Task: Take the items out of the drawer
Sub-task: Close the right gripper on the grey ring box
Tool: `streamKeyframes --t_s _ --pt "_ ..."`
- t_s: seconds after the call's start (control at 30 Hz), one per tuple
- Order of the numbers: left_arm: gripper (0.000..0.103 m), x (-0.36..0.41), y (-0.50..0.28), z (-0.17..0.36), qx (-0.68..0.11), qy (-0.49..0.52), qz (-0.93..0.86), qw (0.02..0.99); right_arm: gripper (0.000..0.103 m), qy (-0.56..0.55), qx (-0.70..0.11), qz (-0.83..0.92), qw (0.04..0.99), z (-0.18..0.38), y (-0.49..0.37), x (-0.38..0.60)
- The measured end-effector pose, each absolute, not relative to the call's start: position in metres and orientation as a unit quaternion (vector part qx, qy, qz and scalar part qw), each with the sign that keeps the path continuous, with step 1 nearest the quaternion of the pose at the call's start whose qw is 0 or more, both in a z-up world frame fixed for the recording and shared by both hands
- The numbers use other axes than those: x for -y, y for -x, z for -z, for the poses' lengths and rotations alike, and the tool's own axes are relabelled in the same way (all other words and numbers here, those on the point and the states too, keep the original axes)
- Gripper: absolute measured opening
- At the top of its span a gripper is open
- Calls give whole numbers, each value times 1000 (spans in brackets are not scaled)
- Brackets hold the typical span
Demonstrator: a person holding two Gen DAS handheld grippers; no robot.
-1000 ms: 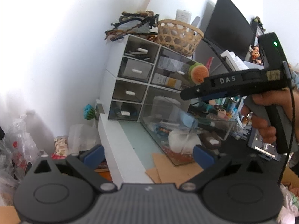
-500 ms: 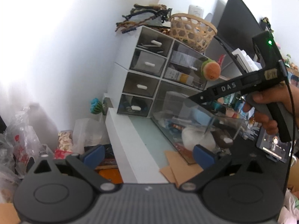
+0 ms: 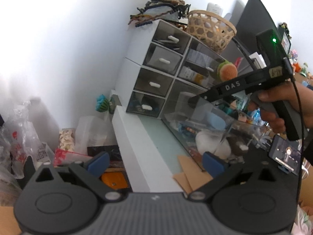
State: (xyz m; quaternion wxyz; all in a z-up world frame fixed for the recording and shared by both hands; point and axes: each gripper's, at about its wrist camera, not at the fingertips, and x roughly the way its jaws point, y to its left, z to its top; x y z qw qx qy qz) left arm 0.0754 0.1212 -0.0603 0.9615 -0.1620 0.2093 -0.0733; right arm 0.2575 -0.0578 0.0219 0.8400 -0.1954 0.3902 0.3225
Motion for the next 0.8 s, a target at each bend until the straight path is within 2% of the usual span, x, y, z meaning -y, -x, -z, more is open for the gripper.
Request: streamKeyframes --t_s 0.3,0.37,0.4,0.8 --pt "103 -119 -79 63 -212 157 76 962 73 190 -401 -336 831 -14 -267 55" --pt "103 -119 -80 63 -212 157 76 961 67 182 -406 -341 828 -13 -269 55" --pt "103 -119 -80 63 -212 158 76 961 60 175 -410 -345 826 -12 -270 56" --pt "103 -113 -75 55 -201 154 81 964 58 156 -402 -326 841 -33 -262 70"
